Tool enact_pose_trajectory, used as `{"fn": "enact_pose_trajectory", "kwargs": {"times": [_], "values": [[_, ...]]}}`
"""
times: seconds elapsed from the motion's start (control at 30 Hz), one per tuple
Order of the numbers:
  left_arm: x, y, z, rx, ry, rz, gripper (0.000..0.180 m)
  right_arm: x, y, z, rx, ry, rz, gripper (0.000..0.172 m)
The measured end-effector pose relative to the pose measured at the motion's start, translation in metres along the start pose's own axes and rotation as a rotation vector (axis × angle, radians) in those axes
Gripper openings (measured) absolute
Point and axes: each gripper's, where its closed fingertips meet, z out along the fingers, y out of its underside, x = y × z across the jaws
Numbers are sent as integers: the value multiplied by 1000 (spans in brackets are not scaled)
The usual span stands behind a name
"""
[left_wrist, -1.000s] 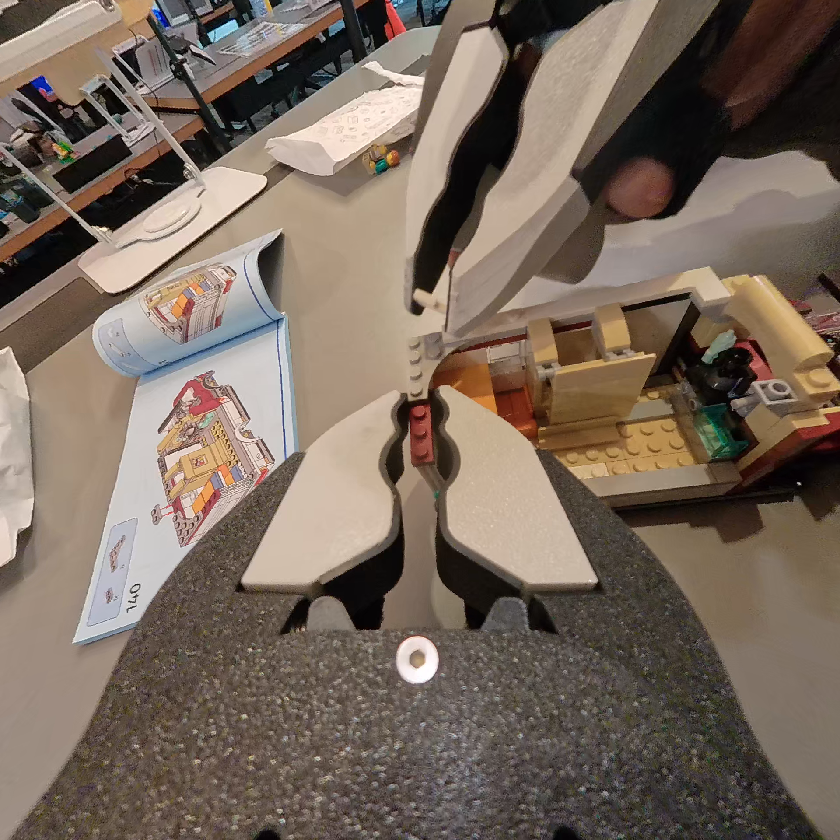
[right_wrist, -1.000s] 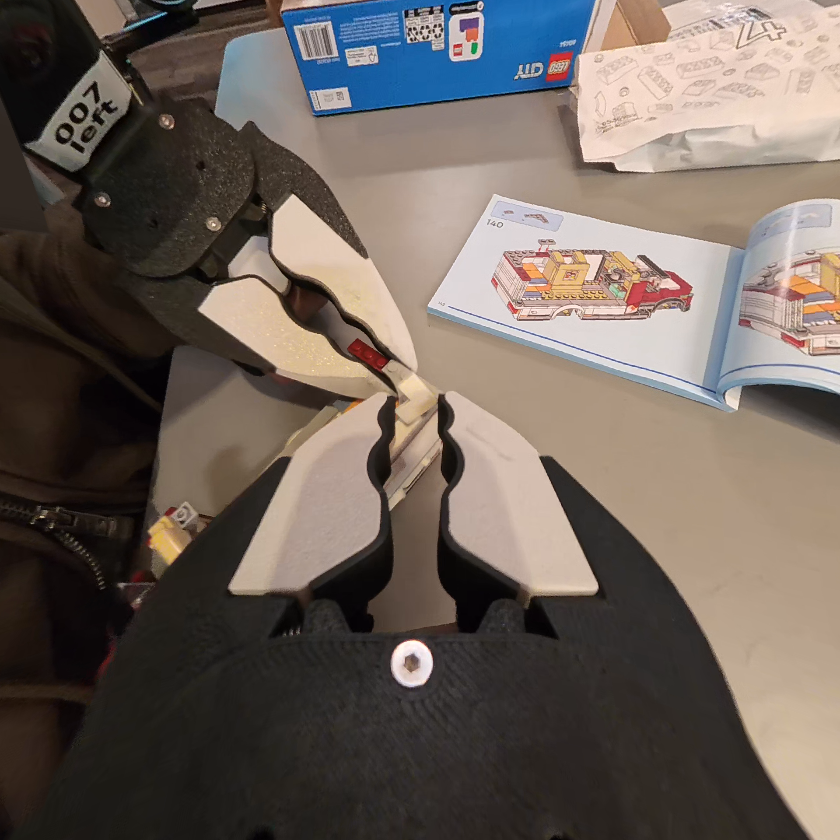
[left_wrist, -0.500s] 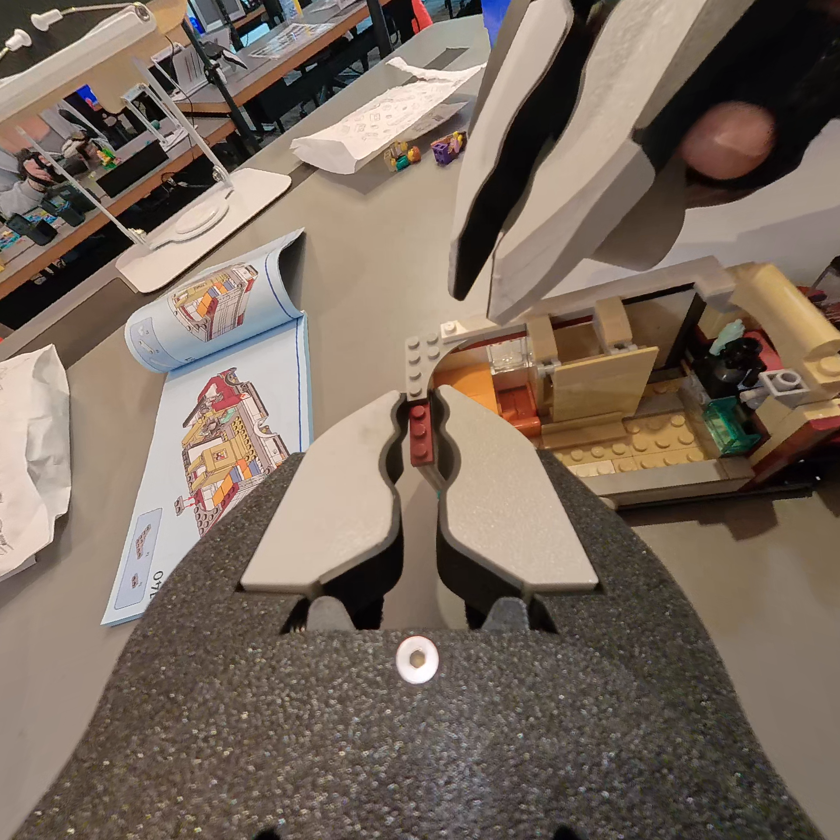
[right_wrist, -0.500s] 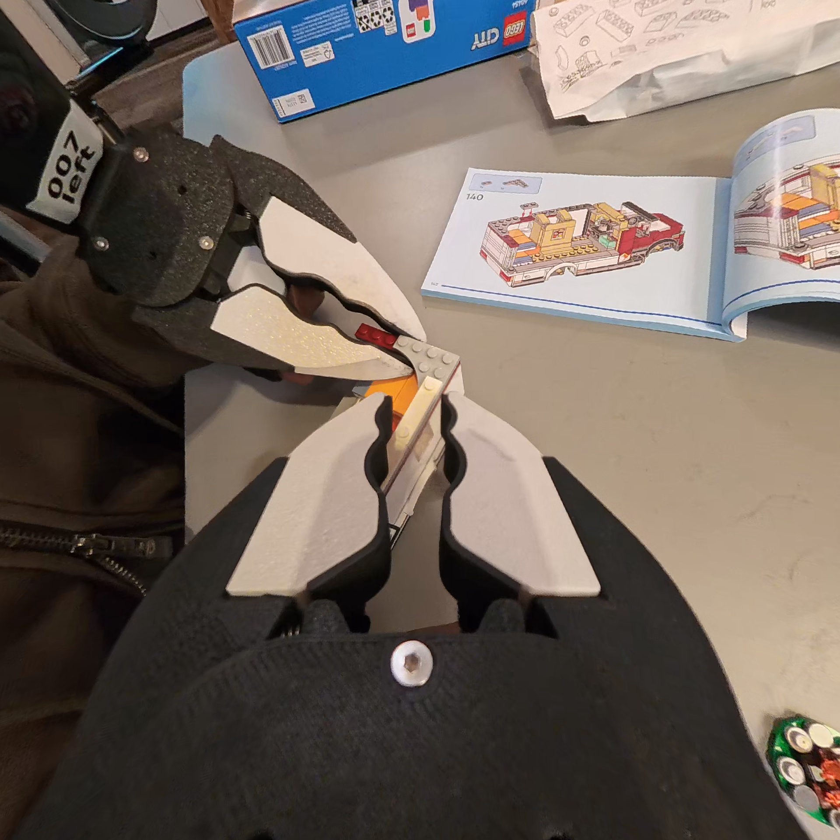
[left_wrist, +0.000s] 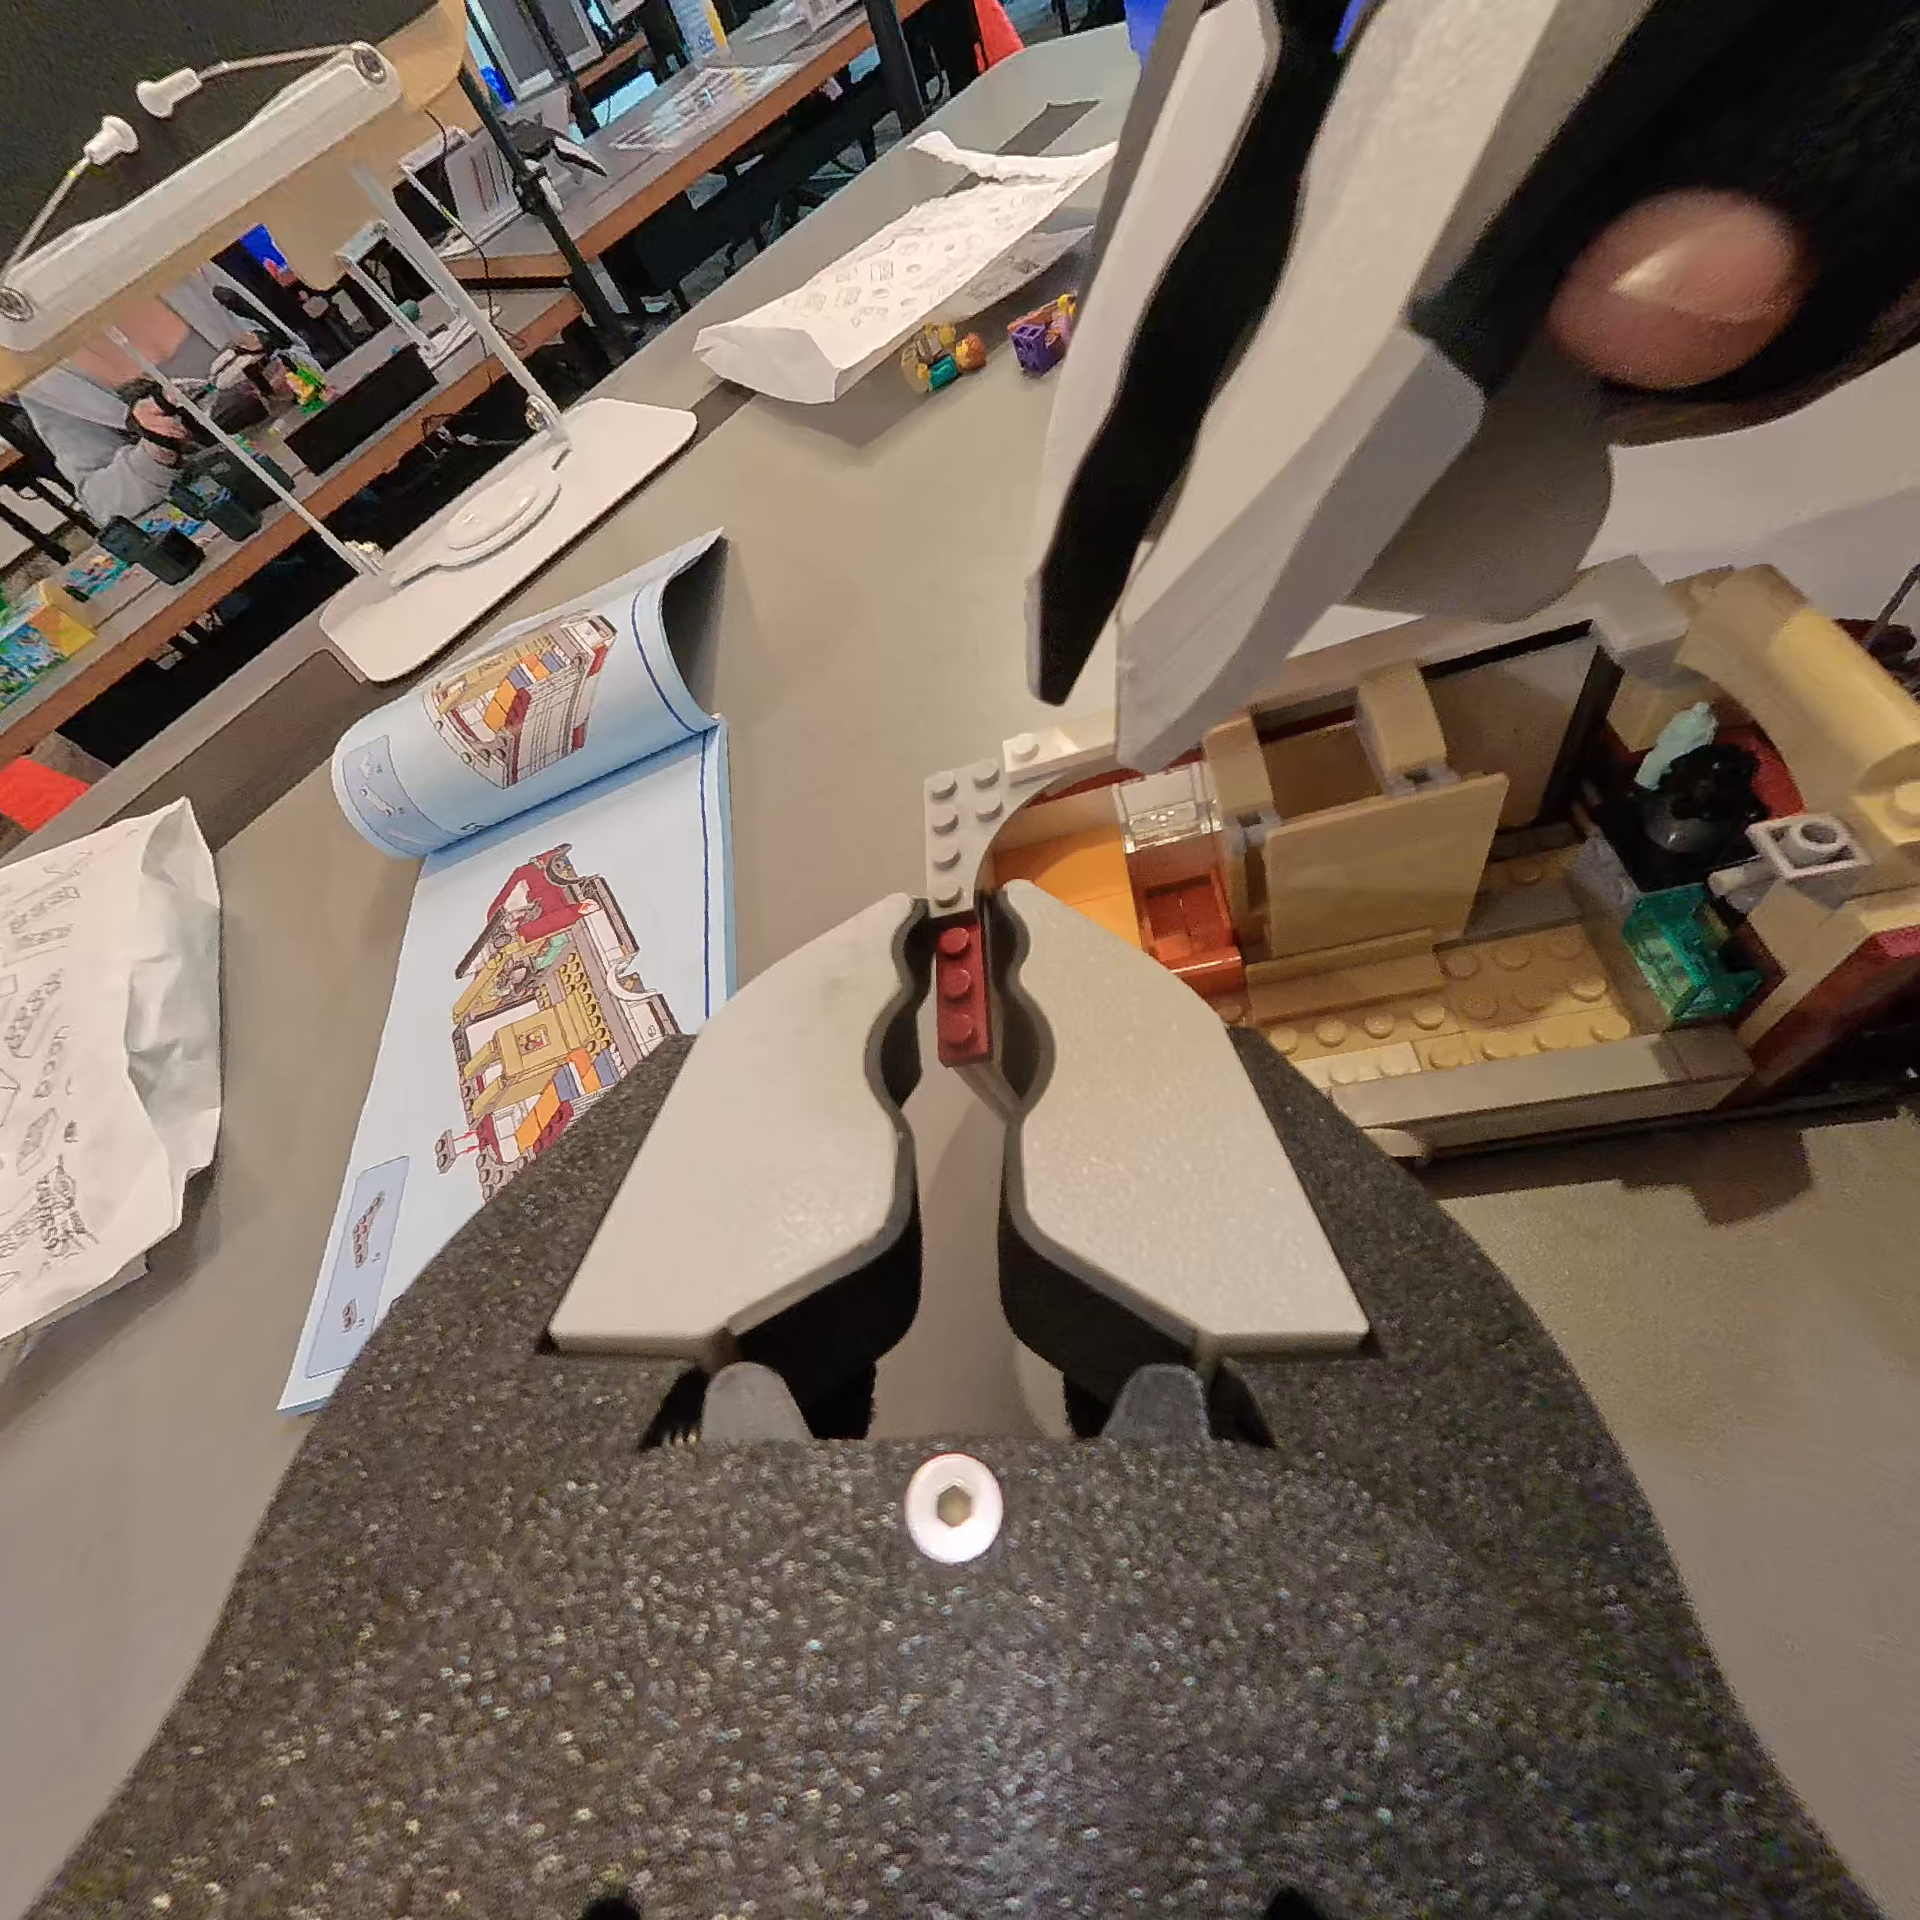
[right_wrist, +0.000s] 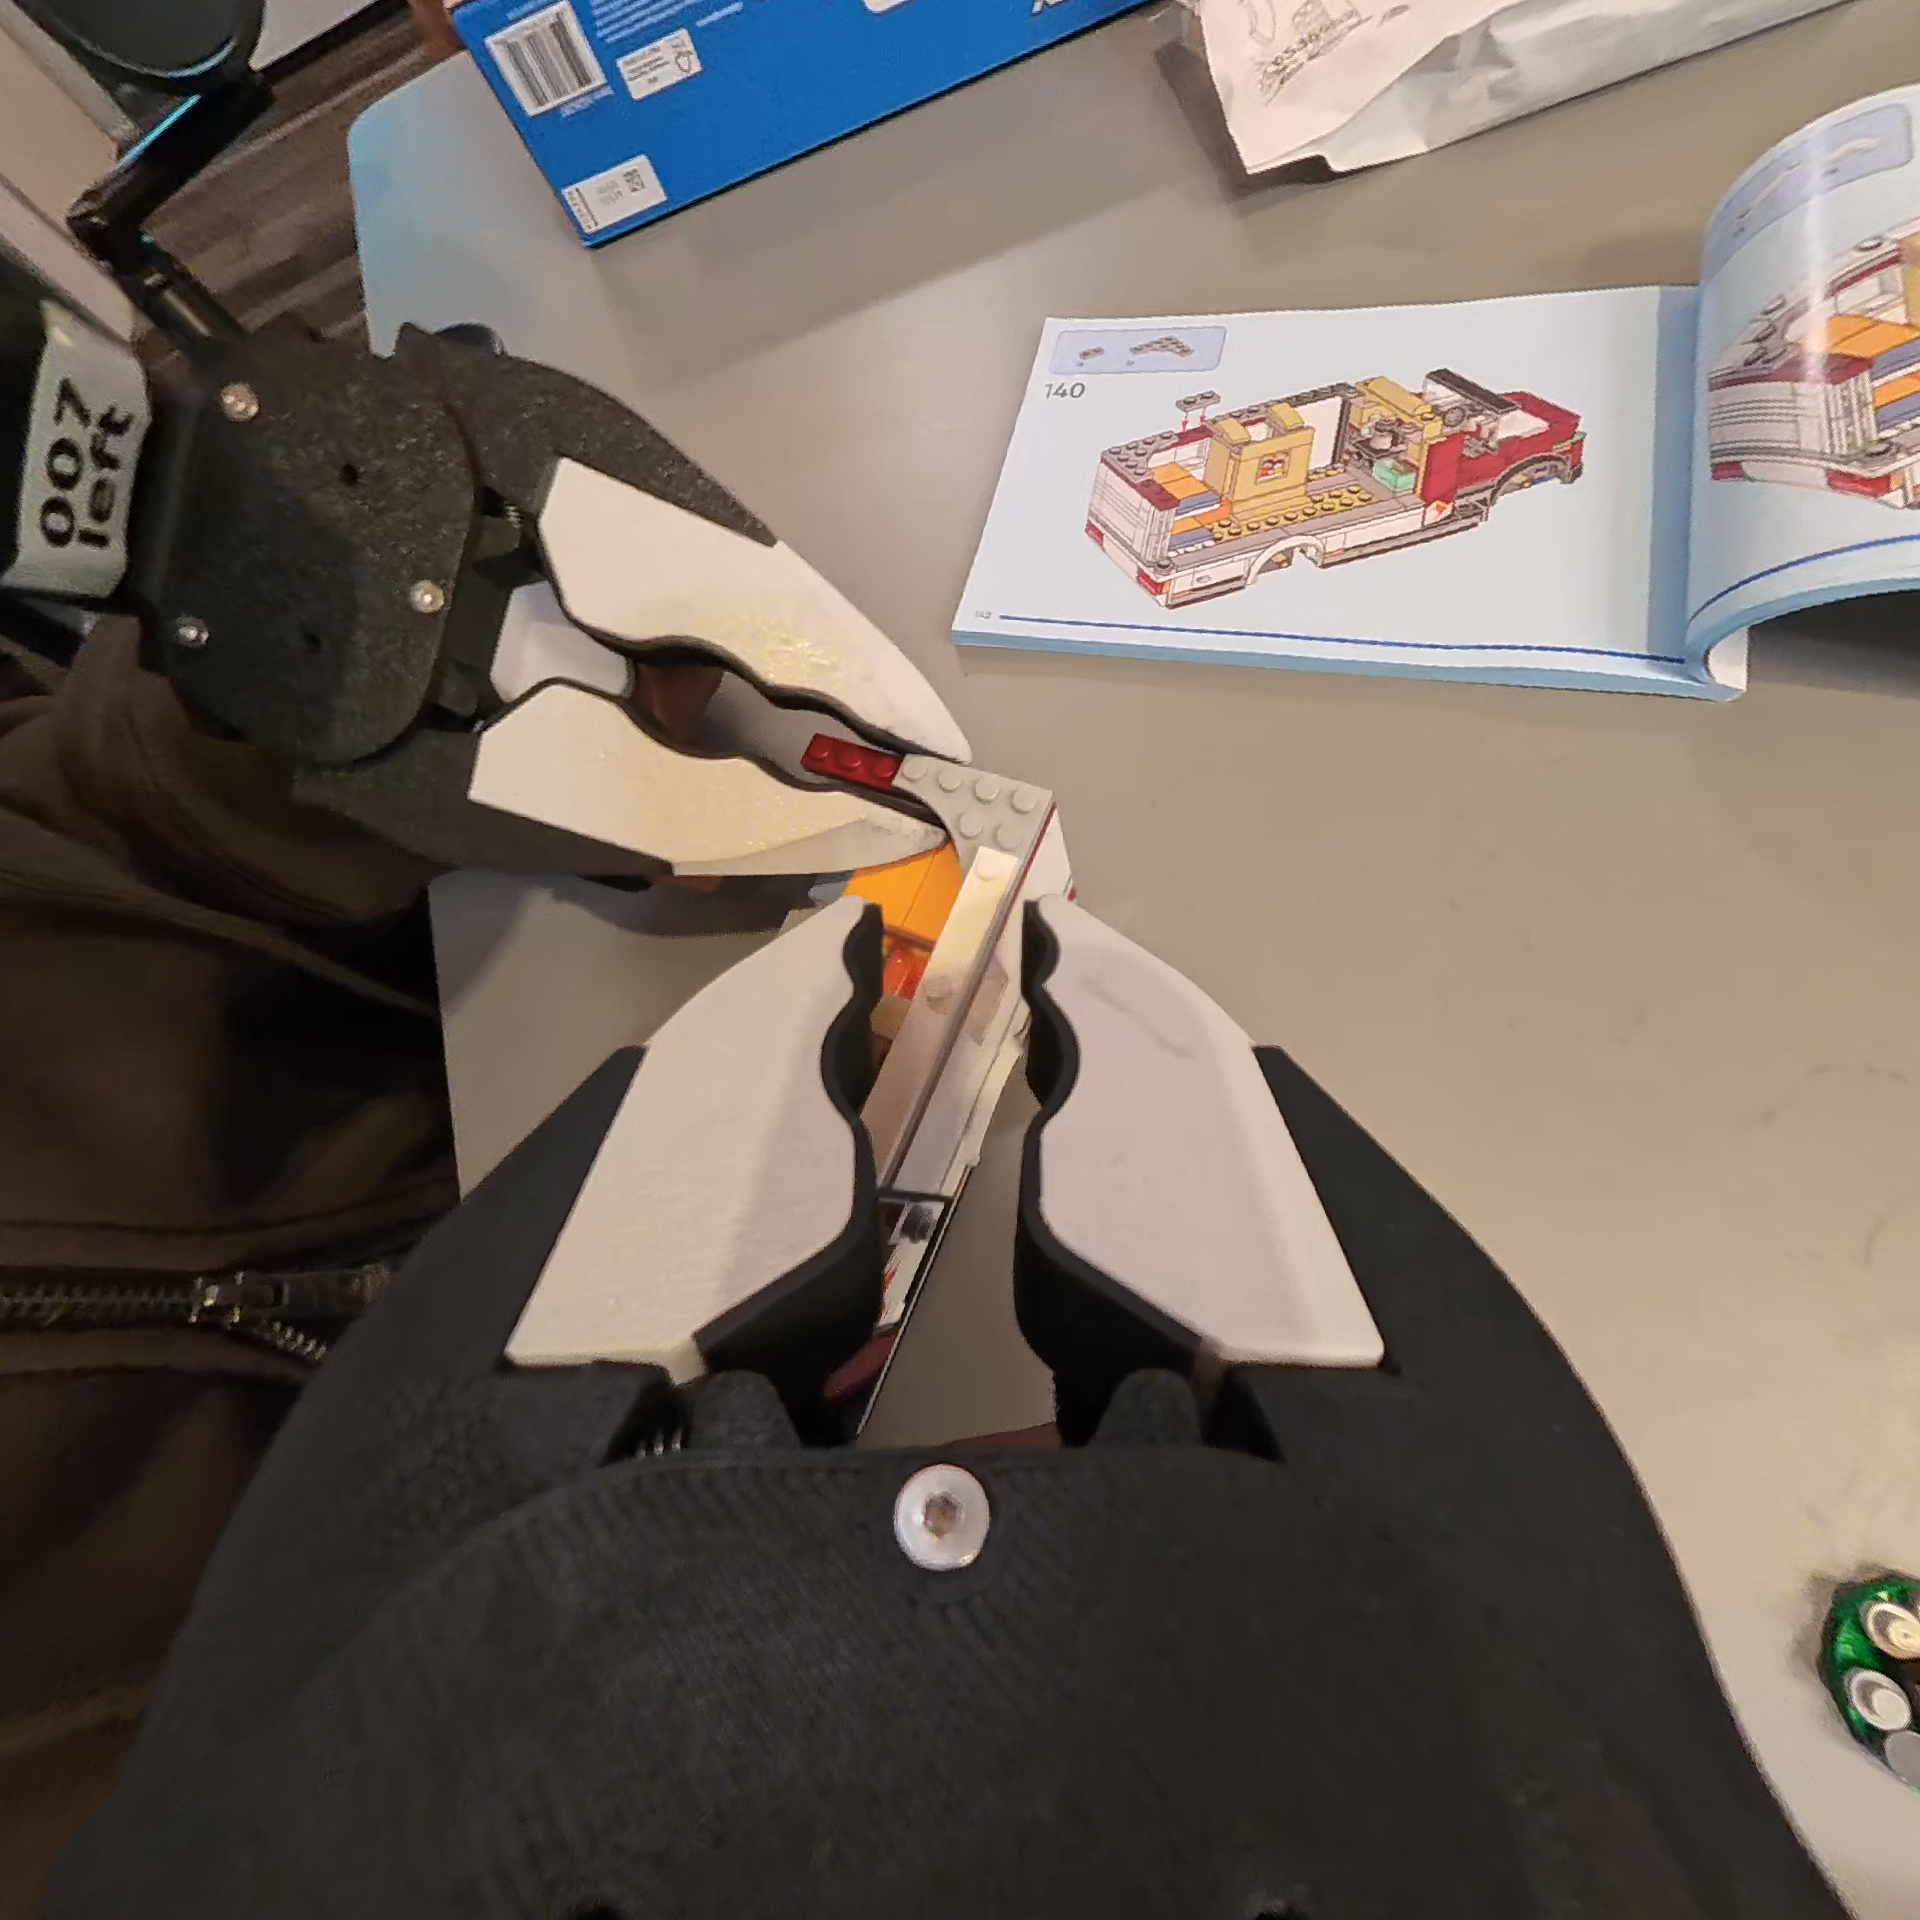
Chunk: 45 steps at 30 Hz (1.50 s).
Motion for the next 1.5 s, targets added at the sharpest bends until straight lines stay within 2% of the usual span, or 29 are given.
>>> {"fn": "enact_pose_trajectory", "kwargs": {"times": [0.17,0.4,0.97,1.13,1.3,1.5], "values": [[0,0,0,1,-11,15,10,4,-3,5,-15,27,18,22],[1,0,-1,5,-29,35,11,8,-6,6,-53,81,-20,8],[1,1,0,8,-41,51,11,6,1,12,-144,43,38,13],[0,1,0,9,-44,57,11,7,-2,12,-115,52,34,10],[0,1,0,11,-42,62,11,7,-3,10,-57,6,109,8],[1,1,0,15,-49,79,11,6,-2,10,-100,22,67,9]]}}
